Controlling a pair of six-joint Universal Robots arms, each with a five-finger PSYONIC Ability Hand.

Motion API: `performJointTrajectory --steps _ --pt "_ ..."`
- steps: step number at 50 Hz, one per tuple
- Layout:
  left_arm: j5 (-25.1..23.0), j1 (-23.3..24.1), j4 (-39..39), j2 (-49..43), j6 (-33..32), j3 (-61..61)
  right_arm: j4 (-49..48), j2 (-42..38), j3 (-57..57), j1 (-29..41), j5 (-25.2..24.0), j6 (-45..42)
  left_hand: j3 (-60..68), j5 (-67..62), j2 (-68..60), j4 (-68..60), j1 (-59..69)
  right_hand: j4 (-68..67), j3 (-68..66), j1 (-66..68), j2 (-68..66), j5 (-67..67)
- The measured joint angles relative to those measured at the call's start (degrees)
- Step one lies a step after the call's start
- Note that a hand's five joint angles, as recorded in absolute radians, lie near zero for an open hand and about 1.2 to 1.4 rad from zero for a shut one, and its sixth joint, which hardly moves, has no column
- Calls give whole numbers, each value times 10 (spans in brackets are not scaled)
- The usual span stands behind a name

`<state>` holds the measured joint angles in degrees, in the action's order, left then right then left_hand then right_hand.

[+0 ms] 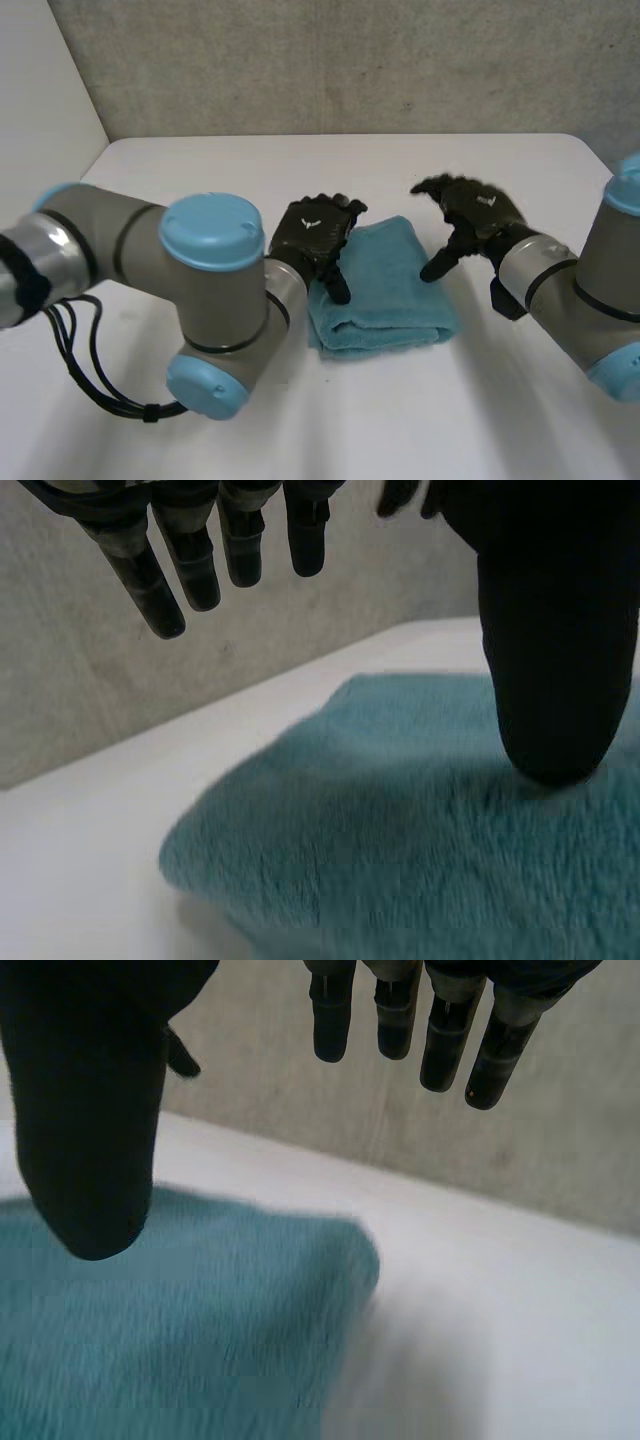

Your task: Fold the laundry

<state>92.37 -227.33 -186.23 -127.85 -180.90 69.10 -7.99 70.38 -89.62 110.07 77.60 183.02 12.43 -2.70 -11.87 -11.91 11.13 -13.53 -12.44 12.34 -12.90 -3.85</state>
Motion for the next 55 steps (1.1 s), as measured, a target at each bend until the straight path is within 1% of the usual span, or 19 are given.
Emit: performJointTrajectory --steps 1,3,10,15,20,25,26,29,30,31,34,35,37,40,42,43,46,50,55 --pt "19 4 1 -15 -1 -2 12 -35 10 -8 -16 2 0 0 0 0 0 0 0 0 0 0" --pt "34 5 4 -27 -2 2 24 -64 21 -12 -28 1 0 0 0 0 0 0 0 0 0 0" --pt "48 4 17 -46 -15 22 72 -145 68 -19 -47 -12 0 0 0 0 0 0 0 0 0 0" --pt "46 3 26 -49 -34 30 95 -167 93 -22 -47 -20 0 0 0 0 0 0 0 -4 0 4" --pt "45 3 30 -37 -60 29 111 -164 112 -24 -42 -28 0 0 0 0 0 0 0 -5 0 5" --pt "44 -2 31 18 -76 20 122 -115 129 -22 -35 -28 0 0 0 0 0 0 0 -5 0 5" --pt "44 -6 31 45 -78 17 124 -85 135 -22 -31 -26 0 0 0 0 0 0 0 -5 0 5" --pt "44 -18 35 92 -78 15 126 -39 142 -22 -21 -23 0 0 0 0 0 0 0 -5 0 5" --pt "44 -18 35 92 -78 15 126 -39 142 -22 -21 -23 0 0 0 0 0 0 0 -5 0 5" --pt "43 -31 42 131 -78 14 126 -2 146 -23 -10 -20 0 0 0 0 0 0 0 -5 0 5" --pt "41 -62 71 197 -78 10 128 64 153 -25 20 -19 0 0 0 0 0 0 0 -5 0 5" --pt "41 -62 71 197 -78 10 128 64 153 -25 20 -19 0 0 0 0 0 0 0 -5 0 5" --pt "33 -92 117 242 -78 3 137 100 159 -29 41 -26 0 0 0 0 0 0 0 -5 0 5" --pt "17 -121 170 274 -76 -5 154 123 166 -32 55 -41 0 0 0 0 0 0 0 -5 0 5" --pt "17 -121 170 274 -76 -5 154 123 166 -32 55 -41 0 0 0 0 0 0 0 -5 0 5" --pt "2 -141 202 291 -75 -8 168 132 171 -34 60 -53 0 0 0 0 0 0 0 -5 0 5" --pt "-24 -165 235 310 -73 -11 187 137 176 -35 62 -69 0 0 0 0 0 0 0 -5 0 5" --pt "-48 -180 250 320 -67 -11 201 139 177 -33 62 -78 0 0 0 0 0 0 0 -5 0 5" --pt "-64 -183 252 323 -51 -10 206 140 172 -29 62 -81 0 0 0 0 0 0 0 -5 0 5"
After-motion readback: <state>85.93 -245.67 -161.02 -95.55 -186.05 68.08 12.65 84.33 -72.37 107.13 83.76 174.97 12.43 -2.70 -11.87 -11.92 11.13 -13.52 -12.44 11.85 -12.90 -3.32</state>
